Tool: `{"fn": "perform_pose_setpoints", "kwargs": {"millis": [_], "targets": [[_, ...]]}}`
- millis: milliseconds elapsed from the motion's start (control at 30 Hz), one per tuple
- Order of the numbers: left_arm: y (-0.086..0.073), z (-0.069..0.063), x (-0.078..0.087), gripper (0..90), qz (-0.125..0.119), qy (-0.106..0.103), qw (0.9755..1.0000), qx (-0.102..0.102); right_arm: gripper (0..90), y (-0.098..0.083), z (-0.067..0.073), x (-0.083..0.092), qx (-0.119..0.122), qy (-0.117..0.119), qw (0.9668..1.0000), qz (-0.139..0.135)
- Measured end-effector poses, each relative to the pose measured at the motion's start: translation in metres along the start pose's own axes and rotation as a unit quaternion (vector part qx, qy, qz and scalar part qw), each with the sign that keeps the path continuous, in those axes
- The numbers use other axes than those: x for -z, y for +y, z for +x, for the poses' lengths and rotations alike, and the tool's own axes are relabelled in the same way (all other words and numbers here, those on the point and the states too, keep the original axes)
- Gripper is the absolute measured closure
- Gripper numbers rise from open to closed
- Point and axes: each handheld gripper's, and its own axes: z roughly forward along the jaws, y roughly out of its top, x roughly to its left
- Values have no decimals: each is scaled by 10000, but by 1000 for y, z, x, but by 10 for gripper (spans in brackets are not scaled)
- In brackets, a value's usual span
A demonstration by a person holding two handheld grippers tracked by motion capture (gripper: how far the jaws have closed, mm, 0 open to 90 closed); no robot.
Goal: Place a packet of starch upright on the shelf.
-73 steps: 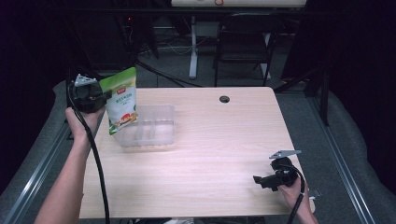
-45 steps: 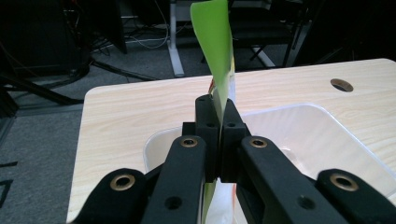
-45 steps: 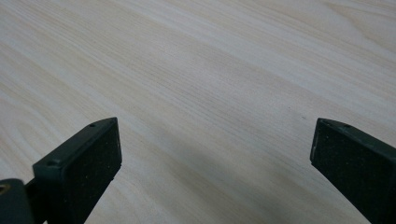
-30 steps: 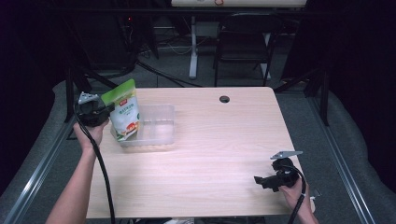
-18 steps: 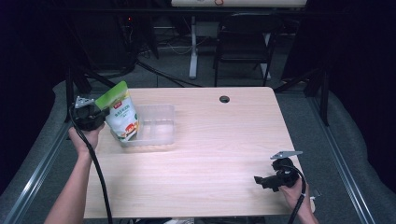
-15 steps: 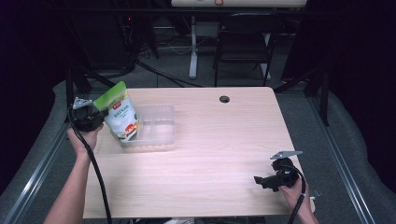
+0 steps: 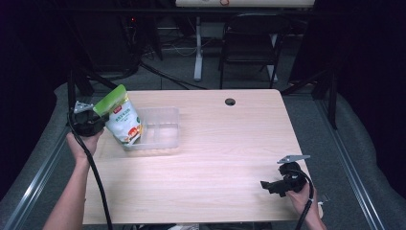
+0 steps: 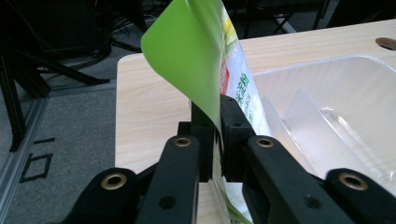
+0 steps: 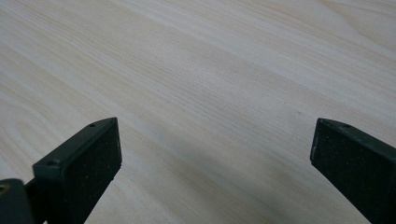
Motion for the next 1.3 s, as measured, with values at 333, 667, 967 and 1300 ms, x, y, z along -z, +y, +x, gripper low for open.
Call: {"fn": "perform_pose_setpoints", "kwargs": {"millis": [333,667,967,1300], "targets": [[-1,8,5,493,-47,-9,9997,231,15,0,0,0,4,30,10000,32],[5,4,16,179,34,-50,9997,229,16,0,0,0,7,2,10000,16],[11,-8,36,105,211,-168,9996,26,16,0,0,0,-5,-7,10000,9],[11,-30,73,96,205,-270,9991,-273,16,0,0,0,1,-22,10000,1]]}}
